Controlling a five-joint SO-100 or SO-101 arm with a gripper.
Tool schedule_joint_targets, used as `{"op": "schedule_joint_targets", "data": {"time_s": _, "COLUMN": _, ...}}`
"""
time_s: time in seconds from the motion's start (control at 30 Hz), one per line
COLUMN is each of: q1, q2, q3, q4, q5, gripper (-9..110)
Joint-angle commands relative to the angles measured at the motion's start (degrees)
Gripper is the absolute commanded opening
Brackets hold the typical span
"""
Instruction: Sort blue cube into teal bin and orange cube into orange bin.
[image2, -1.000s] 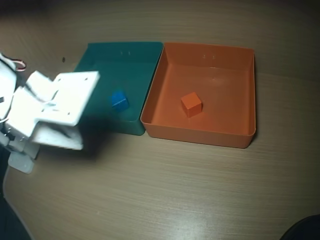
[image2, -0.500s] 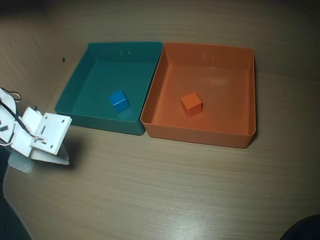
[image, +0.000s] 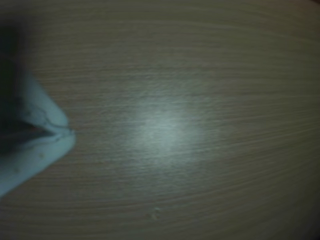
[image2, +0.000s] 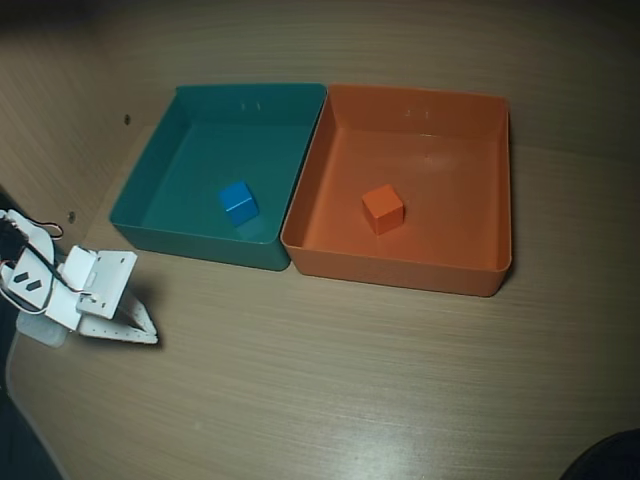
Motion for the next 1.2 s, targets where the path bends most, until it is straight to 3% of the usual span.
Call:
{"op": "schedule_joint_targets", "data": {"time_s": 0.0, "q1": -0.26, "q2": 1.32, "q3": 3.69, "q4": 2.81, "q5": 0.09, "gripper": -3}}
{"op": "schedule_joint_targets", "data": {"time_s": 0.33, "q1": -0.79, "q2": 5.19, "q3": 3.69, "q4": 35.95, "q5": 0.0, "gripper": -3}}
{"op": "schedule_joint_targets", "data": {"time_s": 1.17, "q1": -0.79, "q2": 5.1, "q3": 3.69, "q4": 33.57, "q5": 0.62, "gripper": -3}}
